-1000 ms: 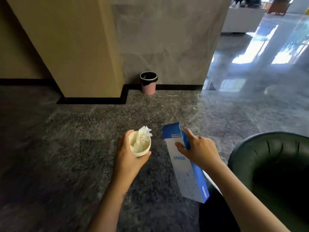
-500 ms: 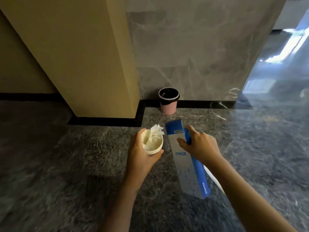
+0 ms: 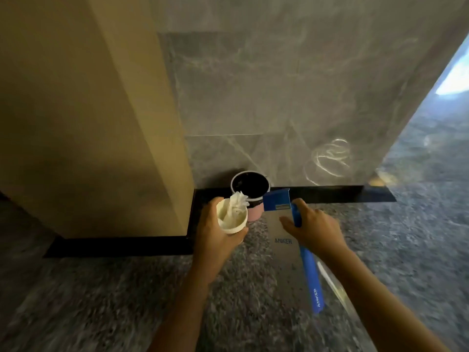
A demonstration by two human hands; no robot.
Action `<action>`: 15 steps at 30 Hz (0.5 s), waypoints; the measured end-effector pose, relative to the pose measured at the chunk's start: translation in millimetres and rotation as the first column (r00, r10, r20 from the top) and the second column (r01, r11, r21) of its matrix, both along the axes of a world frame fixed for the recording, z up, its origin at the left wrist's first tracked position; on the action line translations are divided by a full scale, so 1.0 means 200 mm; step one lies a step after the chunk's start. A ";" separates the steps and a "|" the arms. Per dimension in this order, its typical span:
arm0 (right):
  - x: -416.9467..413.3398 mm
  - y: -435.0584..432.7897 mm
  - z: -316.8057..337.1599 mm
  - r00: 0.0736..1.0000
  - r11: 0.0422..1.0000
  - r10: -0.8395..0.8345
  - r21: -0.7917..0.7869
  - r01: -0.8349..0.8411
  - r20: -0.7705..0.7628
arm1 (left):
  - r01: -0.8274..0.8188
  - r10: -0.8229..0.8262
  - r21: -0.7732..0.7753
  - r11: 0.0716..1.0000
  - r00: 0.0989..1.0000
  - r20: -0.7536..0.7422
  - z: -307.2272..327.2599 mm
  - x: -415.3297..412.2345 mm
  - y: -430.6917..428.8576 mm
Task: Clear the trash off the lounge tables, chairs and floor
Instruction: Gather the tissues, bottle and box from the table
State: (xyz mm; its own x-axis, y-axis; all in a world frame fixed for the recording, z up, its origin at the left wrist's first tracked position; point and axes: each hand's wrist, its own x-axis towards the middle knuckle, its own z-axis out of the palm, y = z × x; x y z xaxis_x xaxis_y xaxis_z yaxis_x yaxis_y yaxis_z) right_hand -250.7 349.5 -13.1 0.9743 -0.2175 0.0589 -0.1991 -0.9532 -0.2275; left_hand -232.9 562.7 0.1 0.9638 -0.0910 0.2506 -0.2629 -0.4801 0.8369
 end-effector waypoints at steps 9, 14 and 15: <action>1.19 -0.48 -0.20 0.993 0.989 -0.117 0.088 0.118 -0.014 | 0.073 -0.074 0.180 0.981 0.997 0.000 -0.20 1.36 -0.47; 2.00 -0.74 -0.55 0.990 0.984 -0.139 0.110 0.142 -0.034 | 0.042 0.000 0.269 0.962 0.988 -0.152 -0.60 2.13 -0.72; 2.15 -0.80 -0.64 0.987 0.981 -0.147 0.121 0.154 -0.064 | 0.039 0.014 0.263 0.964 0.980 -0.200 -0.68 2.27 -0.77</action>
State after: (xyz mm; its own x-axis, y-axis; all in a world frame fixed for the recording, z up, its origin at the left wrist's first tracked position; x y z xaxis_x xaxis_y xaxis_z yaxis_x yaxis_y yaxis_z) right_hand 179.4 190.2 -141.6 0.9308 -0.3643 -0.0302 -0.3535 -0.8762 -0.3276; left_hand 220.1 407.7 -135.8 0.9899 -0.1403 0.0202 -0.1122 -0.6885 0.7165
